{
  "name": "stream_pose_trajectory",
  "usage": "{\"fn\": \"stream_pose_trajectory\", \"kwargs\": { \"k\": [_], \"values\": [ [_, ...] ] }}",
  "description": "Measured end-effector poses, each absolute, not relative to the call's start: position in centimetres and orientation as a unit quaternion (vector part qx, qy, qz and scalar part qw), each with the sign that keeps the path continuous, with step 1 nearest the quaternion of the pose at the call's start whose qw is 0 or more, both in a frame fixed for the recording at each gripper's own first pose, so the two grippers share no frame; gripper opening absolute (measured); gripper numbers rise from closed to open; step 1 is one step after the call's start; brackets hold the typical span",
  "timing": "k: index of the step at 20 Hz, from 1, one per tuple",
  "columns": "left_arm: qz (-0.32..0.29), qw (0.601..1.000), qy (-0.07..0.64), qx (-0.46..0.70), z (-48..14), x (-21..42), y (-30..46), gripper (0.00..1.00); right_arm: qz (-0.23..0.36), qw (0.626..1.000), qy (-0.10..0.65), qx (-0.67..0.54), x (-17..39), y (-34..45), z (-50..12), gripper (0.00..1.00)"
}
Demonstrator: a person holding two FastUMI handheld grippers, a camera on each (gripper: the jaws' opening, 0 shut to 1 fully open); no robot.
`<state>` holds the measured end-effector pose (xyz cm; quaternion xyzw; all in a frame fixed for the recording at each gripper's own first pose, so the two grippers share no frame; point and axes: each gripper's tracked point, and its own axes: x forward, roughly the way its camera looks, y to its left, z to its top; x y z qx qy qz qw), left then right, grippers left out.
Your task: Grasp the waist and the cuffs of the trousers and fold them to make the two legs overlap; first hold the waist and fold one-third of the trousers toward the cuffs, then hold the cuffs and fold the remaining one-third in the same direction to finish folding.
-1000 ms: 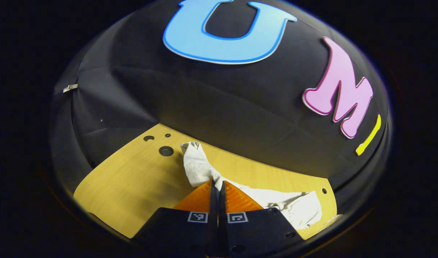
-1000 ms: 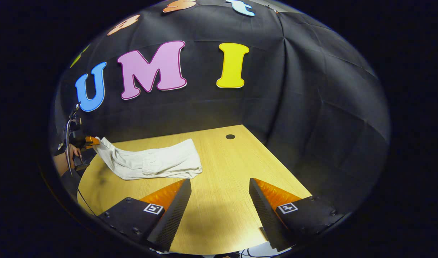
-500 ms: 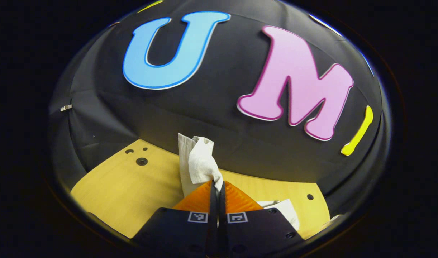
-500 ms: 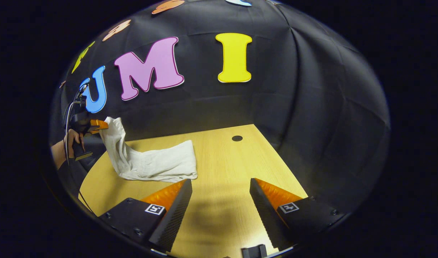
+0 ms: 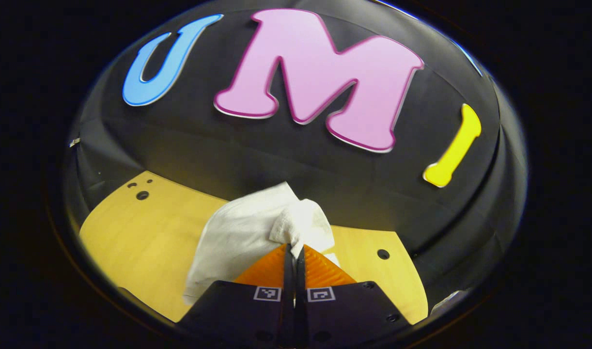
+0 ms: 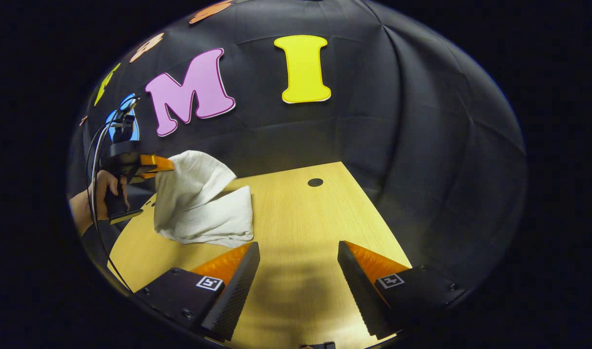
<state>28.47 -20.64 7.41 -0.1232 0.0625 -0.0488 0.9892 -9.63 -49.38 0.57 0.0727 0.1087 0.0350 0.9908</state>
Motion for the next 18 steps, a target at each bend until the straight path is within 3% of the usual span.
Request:
{"fn": "stream_pose_trajectory", "kwargs": {
  "k": [9,13,14,15,18],
  "values": [
    [-0.083,0.986,0.123,-0.075,1.1,27.5,-29.6,0.07,0.057,0.99,0.113,0.057,-11.7,-50.7,-0.3,0.99],
    [-0.093,0.983,0.138,-0.072,-0.9,26.3,-30.7,0.15,0.054,0.989,0.11,0.077,-11.2,-50.9,-0.4,0.99],
    [-0.101,0.983,0.138,-0.072,-1.0,26.0,-30.9,0.25,0.053,0.99,0.106,0.081,-11.0,-51.0,-0.4,0.99],
    [-0.109,0.982,0.135,-0.072,-1.0,25.5,-31.1,0.23,0.051,0.99,0.101,0.084,-10.9,-51.0,-0.3,0.99],
    [-0.125,0.983,0.121,-0.067,-0.3,23.9,-30.7,0.63,0.047,0.99,0.096,0.095,-10.8,-50.9,0.1,0.99]
  ]
}}
